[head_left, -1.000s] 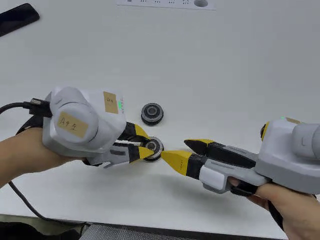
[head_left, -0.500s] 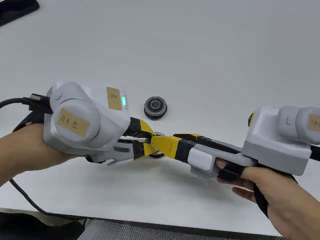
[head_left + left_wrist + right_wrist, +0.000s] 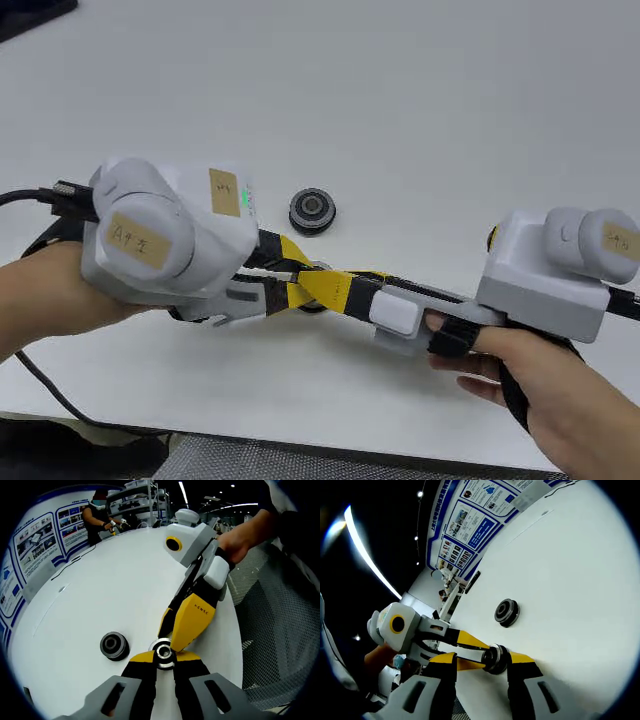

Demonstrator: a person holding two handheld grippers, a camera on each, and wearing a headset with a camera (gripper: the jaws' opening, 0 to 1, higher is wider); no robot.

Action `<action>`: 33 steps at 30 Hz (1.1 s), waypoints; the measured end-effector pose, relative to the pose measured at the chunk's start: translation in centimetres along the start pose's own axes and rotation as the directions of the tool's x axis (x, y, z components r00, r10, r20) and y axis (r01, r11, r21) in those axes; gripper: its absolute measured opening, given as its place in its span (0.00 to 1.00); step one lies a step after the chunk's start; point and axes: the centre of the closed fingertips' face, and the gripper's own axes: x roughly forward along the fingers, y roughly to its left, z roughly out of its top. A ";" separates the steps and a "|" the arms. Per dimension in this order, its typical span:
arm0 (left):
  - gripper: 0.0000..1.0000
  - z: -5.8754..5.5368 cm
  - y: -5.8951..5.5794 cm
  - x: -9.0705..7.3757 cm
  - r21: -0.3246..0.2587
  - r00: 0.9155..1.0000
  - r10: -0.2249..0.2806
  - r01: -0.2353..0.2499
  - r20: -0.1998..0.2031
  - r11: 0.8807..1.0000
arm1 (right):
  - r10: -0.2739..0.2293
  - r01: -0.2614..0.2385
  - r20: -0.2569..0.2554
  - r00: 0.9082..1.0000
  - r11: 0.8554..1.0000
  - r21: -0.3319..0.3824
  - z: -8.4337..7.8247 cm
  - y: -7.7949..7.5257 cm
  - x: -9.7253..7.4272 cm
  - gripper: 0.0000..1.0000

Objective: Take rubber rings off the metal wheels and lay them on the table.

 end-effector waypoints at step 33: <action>0.12 0.0 -0.1 -0.1 0.008 1.000 -0.015 0.015 -0.012 1.000 | 0.033 -0.026 -0.064 0.997 0.994 0.102 -0.6 0.1 -0.7 0.38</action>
